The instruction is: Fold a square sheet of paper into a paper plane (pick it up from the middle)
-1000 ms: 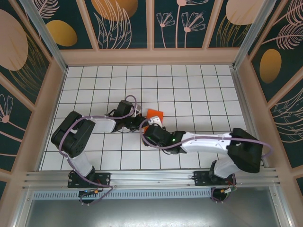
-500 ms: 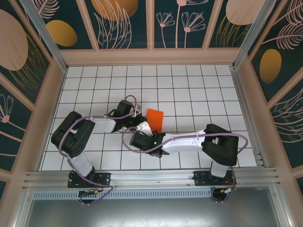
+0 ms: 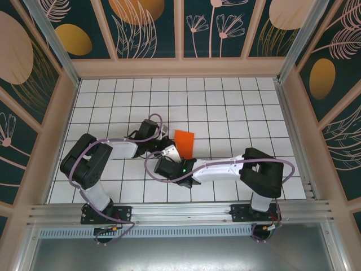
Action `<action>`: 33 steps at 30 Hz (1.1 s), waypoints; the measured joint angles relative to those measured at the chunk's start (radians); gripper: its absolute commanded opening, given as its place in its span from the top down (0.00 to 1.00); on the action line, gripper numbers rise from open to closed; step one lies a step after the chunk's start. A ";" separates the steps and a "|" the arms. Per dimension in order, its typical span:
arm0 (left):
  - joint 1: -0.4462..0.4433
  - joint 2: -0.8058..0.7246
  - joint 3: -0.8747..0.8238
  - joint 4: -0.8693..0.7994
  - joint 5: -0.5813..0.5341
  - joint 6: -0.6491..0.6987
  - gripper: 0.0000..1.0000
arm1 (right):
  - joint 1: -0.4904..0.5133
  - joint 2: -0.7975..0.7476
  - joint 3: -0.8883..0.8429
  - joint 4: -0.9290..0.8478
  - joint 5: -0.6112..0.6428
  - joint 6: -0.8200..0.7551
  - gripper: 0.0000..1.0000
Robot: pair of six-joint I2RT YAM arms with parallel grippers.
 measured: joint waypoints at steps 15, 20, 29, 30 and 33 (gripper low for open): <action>0.000 -0.262 -0.051 -0.134 -0.212 0.007 0.38 | -0.173 -0.230 -0.233 0.252 -0.359 -0.041 1.00; 0.000 -0.430 -0.130 -0.152 -0.254 0.002 0.48 | -0.296 -0.328 -0.340 0.358 -0.564 -0.048 0.99; -0.031 -0.431 -0.204 -0.150 -0.188 0.006 0.71 | -0.439 -0.380 -0.434 0.459 -0.775 -0.049 0.98; -0.041 -0.418 -0.204 -0.146 -0.180 0.008 0.73 | -0.444 -0.380 -0.438 0.461 -0.785 -0.049 0.98; -0.077 -0.359 -0.202 -0.135 -0.166 0.013 0.75 | -0.455 -0.380 -0.442 0.465 -0.808 -0.049 0.98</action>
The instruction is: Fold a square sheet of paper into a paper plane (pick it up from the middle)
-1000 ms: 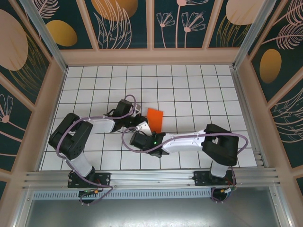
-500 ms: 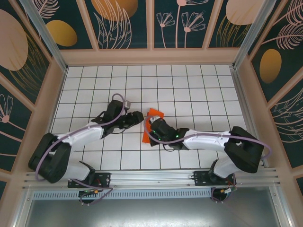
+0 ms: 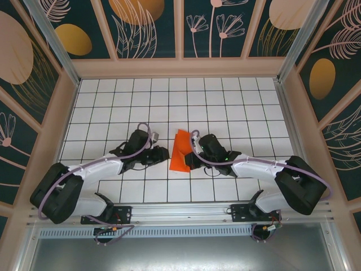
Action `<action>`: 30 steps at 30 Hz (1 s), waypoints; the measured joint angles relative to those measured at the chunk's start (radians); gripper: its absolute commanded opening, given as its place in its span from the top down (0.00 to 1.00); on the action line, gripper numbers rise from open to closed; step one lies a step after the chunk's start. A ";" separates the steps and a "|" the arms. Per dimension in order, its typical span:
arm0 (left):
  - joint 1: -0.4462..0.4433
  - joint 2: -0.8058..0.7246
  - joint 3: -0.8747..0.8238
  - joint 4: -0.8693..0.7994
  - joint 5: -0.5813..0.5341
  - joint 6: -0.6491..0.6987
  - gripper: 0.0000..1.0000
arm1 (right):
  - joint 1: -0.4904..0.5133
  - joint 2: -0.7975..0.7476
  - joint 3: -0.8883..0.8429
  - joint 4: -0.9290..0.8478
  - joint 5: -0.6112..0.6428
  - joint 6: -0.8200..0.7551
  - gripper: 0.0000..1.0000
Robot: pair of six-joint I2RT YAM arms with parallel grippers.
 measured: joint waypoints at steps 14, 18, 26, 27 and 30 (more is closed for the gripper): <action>-0.091 0.222 0.077 0.027 0.000 0.017 0.83 | -0.005 0.016 -0.007 0.021 -0.005 0.001 0.97; -0.095 0.254 0.080 0.013 -0.030 0.027 0.83 | -0.005 0.018 -0.007 0.021 0.001 0.001 0.97; -0.101 0.243 0.085 -0.013 -0.092 0.051 0.84 | -0.034 0.031 -0.006 0.016 0.010 0.000 0.96; -0.101 0.243 0.092 -0.026 -0.101 0.056 0.84 | -0.038 0.037 -0.006 0.013 0.011 0.000 0.96; -0.101 0.243 0.110 -0.056 -0.133 0.070 0.83 | -0.045 0.058 -0.003 0.010 0.012 -0.006 0.95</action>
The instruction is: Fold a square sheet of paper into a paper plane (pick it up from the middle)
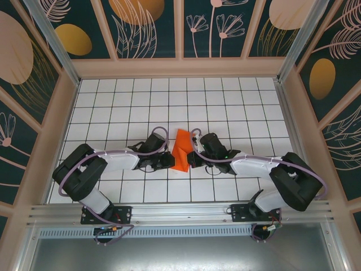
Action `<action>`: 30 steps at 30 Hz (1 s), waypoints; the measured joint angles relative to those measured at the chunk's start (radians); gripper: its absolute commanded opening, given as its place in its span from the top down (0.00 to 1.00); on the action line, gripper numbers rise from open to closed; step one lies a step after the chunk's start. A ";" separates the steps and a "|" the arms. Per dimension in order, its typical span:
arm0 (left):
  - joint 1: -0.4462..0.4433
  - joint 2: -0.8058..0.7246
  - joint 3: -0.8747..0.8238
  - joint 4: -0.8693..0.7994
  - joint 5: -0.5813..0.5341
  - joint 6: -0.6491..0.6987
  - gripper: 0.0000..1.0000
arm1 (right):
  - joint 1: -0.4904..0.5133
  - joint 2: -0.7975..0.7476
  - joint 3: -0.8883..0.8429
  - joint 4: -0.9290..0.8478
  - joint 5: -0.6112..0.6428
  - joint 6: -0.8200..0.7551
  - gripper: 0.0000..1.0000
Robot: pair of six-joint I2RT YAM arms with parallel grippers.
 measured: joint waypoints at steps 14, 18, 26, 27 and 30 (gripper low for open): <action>0.000 0.000 0.025 -0.045 -0.046 0.040 0.82 | -0.002 0.151 0.121 -0.068 0.023 -0.087 0.94; 0.000 0.002 0.027 -0.048 -0.046 0.045 0.82 | -0.002 0.184 0.140 -0.083 0.040 -0.107 0.94; 0.000 0.002 0.027 -0.048 -0.046 0.048 0.81 | -0.002 0.217 0.180 -0.111 0.066 -0.140 0.94; 0.000 0.002 0.027 -0.048 -0.046 0.048 0.81 | -0.002 0.219 0.183 -0.115 0.068 -0.144 0.94; 0.000 0.002 0.027 -0.048 -0.046 0.048 0.81 | -0.002 0.223 0.190 -0.130 0.076 -0.152 0.93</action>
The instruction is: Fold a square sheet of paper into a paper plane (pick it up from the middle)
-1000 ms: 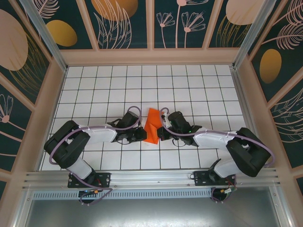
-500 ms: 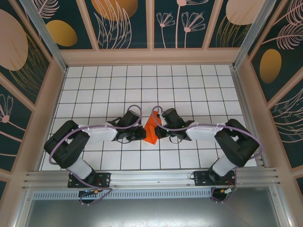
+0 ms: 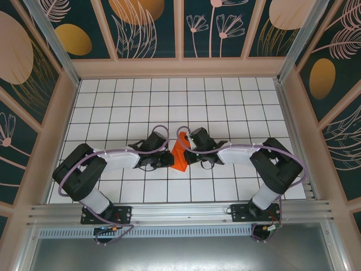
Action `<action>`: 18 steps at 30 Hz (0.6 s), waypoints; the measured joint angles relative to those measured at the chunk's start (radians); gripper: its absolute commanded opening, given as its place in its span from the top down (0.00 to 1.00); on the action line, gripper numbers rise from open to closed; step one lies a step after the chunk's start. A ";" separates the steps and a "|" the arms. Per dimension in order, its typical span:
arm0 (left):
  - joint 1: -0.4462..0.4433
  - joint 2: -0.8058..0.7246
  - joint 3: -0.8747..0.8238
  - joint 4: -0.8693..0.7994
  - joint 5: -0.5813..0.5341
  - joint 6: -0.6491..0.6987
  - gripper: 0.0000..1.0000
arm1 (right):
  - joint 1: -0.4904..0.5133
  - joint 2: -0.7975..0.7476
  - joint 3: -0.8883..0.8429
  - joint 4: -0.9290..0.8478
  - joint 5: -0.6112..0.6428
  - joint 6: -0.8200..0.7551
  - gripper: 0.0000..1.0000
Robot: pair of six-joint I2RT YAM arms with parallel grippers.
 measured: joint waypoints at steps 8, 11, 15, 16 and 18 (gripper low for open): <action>0.000 0.000 0.000 0.000 0.000 0.000 0.81 | 0.000 0.000 0.005 -0.018 0.022 -0.006 0.93; 0.000 0.000 0.000 0.000 0.000 0.001 0.81 | 0.000 0.000 0.005 -0.020 0.023 -0.006 0.93; 0.000 0.000 0.000 0.000 0.000 0.001 0.81 | 0.000 0.000 0.005 -0.024 0.027 -0.006 0.93; 0.000 0.000 0.000 0.000 0.000 0.001 0.81 | 0.000 0.000 0.005 -0.025 0.028 -0.006 0.93; 0.000 0.000 0.000 0.000 0.000 0.003 0.81 | 0.000 0.000 0.005 -0.026 0.030 -0.006 0.93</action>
